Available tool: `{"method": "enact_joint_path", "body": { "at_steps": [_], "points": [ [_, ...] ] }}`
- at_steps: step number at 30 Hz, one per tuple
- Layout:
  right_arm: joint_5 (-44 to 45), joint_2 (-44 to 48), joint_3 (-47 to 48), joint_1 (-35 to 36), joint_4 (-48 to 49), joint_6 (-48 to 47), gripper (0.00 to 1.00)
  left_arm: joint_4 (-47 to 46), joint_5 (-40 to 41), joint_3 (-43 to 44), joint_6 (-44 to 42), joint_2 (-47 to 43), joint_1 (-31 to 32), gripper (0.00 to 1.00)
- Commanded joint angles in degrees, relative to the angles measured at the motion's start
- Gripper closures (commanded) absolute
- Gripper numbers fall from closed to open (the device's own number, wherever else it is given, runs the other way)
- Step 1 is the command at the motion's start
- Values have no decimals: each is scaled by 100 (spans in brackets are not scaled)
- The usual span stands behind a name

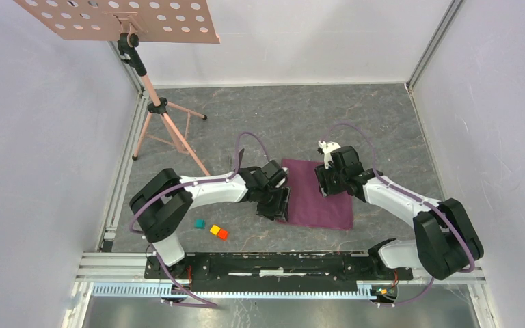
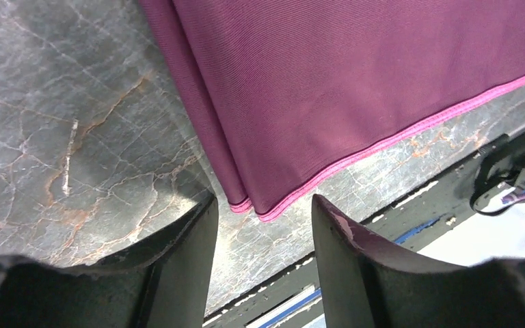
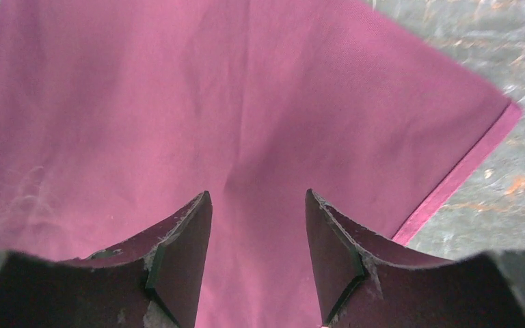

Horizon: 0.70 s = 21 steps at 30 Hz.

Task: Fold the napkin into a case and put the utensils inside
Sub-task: Rotate the square-folded napkin at the center of the board, then smooth out the square-folded napkin at the center of the board.

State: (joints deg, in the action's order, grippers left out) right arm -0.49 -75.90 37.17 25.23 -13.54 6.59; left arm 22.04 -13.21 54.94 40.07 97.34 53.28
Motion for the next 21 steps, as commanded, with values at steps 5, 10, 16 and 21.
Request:
{"method": "enact_joint_path", "body": {
  "at_steps": [5, 10, 16, 21],
  "points": [
    [-316, 270, -147, -24, 271, 49, 41, 1080, 1071, 711, -100, 584, 279, 51],
    [-484, 428, -346, -20, 391, 41, 41, 1262, 1261, 896, -27, 775, 358, 60],
    [-588, 668, -711, -21, 493, 10, 41, 937, 1063, 670, 160, 716, 353, 79],
    [-599, 799, -847, -20, 465, -26, 41, 251, 894, 142, 546, 309, 356, 97]
  ]
}}
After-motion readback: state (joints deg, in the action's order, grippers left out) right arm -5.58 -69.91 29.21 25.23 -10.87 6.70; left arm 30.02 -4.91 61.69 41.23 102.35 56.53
